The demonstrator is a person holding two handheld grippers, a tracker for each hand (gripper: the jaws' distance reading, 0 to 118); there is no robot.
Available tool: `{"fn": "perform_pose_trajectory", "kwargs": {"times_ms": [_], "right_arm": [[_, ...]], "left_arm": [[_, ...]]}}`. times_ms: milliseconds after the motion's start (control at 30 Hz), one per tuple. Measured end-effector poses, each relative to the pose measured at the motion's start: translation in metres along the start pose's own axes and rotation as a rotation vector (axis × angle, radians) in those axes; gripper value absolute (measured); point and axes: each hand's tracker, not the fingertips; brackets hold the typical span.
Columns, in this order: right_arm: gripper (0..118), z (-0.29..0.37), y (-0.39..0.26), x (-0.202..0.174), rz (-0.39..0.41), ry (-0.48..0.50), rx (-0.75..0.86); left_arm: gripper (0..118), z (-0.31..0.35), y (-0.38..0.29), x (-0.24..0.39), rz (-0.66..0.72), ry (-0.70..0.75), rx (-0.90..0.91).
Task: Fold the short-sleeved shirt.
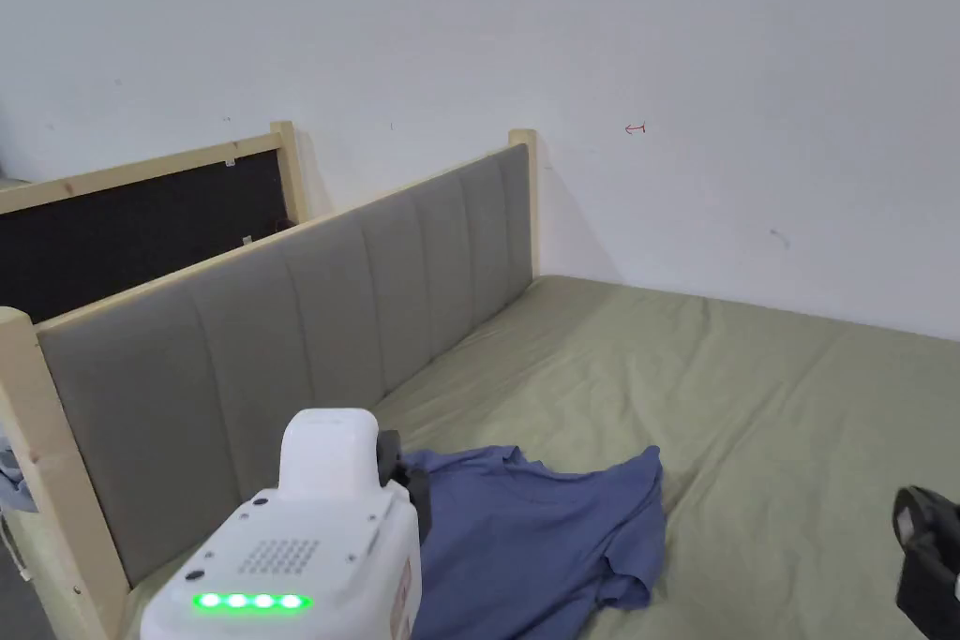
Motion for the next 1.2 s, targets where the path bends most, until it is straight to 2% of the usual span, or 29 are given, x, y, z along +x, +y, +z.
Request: {"fn": "perform_pose_trajectory", "kwargs": {"times_ms": [100, 133, 233, 300, 333, 367, 400, 433, 500, 567, 700, 767, 800, 900, 1000, 1067, 1100, 1133, 1167, 1200], "right_arm": [[0, -0.001, -0.01, 0.012, 0.03, -0.016, -0.047], [0, -0.002, -0.013, 0.015, 0.034, -0.014, -0.059], [0, -0.002, -0.028, 0.029, 0.046, -0.013, -0.1], [0, -0.002, -0.038, 0.038, 0.063, -0.029, -0.128], [0, -0.004, -0.043, 0.043, 0.063, -0.034, -0.147], [0, -0.006, -0.048, 0.049, 0.058, -0.04, -0.169], [0, -0.009, -0.053, 0.055, 0.043, -0.049, -0.197], [0, -0.013, -0.06, 0.063, 0.021, -0.066, -0.234], [0, -0.02, -0.068, 0.075, -0.014, -0.091, -0.277], [0, -0.026, -0.075, 0.087, -0.044, -0.101, -0.293], [0, -0.033, -0.084, 0.102, -0.045, -0.126, -0.312], [0, -0.037, -0.087, 0.106, -0.043, -0.128, -0.322], [0, -0.038, -0.088, 0.107, -0.044, -0.126, -0.326], [0, -0.041, -0.092, 0.105, -0.05, -0.118, -0.336], [0, -0.041, -0.096, 0.101, -0.07, -0.102, -0.339], [0, -0.04, -0.096, 0.097, -0.078, -0.085, -0.344], [0, -0.039, -0.095, 0.095, -0.077, -0.077, -0.348], [0, -0.037, -0.094, 0.093, -0.073, -0.064, -0.351], [0, -0.034, -0.091, 0.092, -0.067, -0.057, -0.349], [0, -0.031, -0.089, 0.091, -0.06, -0.053, -0.347]], "left_arm": [[0, -0.066, 0.019, -0.021, 0.126, -0.128, -0.222], [0, -0.097, 0.02, -0.029, 0.147, -0.164, -0.347], [0, -0.191, -0.004, -0.046, 0.109, -0.167, -0.672], [3, -0.237, -0.03, -0.052, 0.112, -0.115, -0.843], [17, -0.254, -0.043, -0.056, 0.154, -0.118, -0.89], [53, -0.266, -0.056, -0.056, 0.186, -0.126, -0.95], [105, -0.281, -0.068, -0.059, 0.209, -0.111, -0.988], [118, -0.298, -0.085, -0.059, 0.206, -0.081, -1.022], [118, -0.319, -0.108, -0.061, 0.183, -0.019, -1.023], [112, -0.345, -0.129, -0.05, 0.134, -0.024, -1.012], [112, -0.375, -0.172, -0.036, 0.064, -0.04, -1.054], [118, -0.382, -0.195, -0.036, 0.031, -0.042, -1.067], [118, -0.379, -0.197, -0.035, -0.023, -0.007, -1.031], [118, -0.369, -0.202, -0.038, 0.034, -0.012, -0.914], [118, -0.358, -0.208, -0.032, 0.003, 0.001, -0.836], [116, -0.317, -0.192, -0.026, 0.009, -0.006, -0.795], [106, -0.309, -0.189, -0.027, 0.006, -0.005, -0.778], [92, -0.3, -0.181, -0.03, 0.016, 0.0, -0.758], [69, -0.291, -0.172, -0.033, 0.031, -0.007, -0.72], [26, -0.283, -0.167, -0.035, 0.032, 0.006, -0.708]]}}
